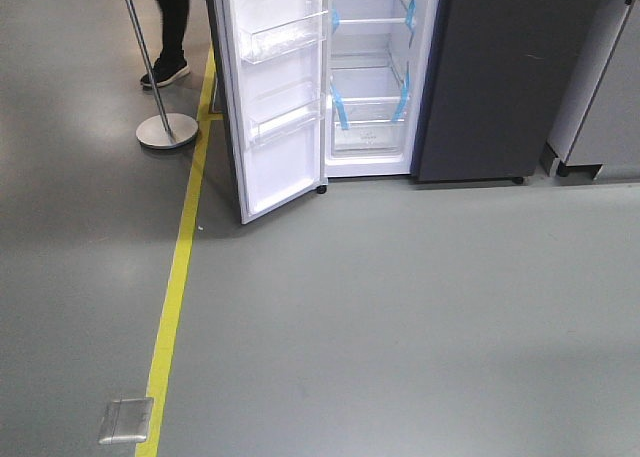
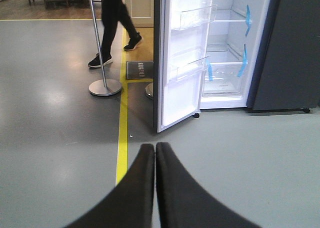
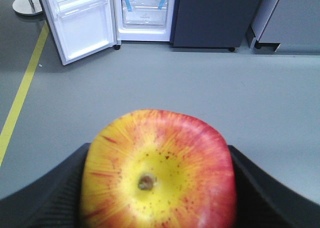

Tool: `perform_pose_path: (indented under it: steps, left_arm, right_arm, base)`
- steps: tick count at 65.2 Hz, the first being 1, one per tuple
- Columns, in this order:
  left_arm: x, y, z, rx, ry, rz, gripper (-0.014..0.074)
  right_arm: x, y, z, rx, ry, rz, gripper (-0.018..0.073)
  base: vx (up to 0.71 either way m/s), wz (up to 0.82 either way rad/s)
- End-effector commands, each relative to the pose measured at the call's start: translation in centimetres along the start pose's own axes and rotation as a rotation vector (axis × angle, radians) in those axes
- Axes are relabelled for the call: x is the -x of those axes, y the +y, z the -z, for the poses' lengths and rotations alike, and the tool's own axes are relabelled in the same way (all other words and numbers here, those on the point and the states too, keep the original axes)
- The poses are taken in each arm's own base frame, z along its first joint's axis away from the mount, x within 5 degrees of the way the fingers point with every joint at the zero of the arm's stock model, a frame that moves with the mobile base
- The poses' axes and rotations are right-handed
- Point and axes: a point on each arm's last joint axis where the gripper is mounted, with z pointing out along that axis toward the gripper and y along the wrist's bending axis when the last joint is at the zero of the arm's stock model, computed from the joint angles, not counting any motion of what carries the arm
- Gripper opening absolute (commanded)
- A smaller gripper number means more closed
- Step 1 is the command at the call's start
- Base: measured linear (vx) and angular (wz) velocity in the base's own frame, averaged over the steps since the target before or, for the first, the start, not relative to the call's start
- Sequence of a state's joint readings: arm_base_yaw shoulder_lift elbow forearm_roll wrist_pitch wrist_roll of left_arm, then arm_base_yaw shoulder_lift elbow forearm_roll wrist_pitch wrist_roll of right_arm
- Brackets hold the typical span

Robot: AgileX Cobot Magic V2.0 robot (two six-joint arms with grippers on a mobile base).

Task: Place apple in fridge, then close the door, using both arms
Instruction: 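Approach the refrigerator shelves holding the apple in the right gripper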

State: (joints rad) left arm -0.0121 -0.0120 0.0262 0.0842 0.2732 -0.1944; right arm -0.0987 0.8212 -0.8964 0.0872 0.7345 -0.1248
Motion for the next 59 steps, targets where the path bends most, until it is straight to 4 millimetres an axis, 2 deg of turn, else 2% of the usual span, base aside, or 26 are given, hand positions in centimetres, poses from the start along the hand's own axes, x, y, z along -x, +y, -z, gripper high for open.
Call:
perform_pose_path:
  steps: [1,59]
  left_arm:
    - [0.06,-0.08,-0.07,-0.016,-0.066,0.01,-0.0006]
    - [0.06,-0.08,-0.07,-0.016,-0.066,0.01,-0.0006]
  right_arm:
    - [1.5,-0.06,0.69,-0.01,-0.113,0.007,0.0215]
    - [1.5,-0.06,0.69,-0.01,-0.113,0.007,0.0215]
  base:
    - [0.15,-0.02]
    - [0.11,0.03]
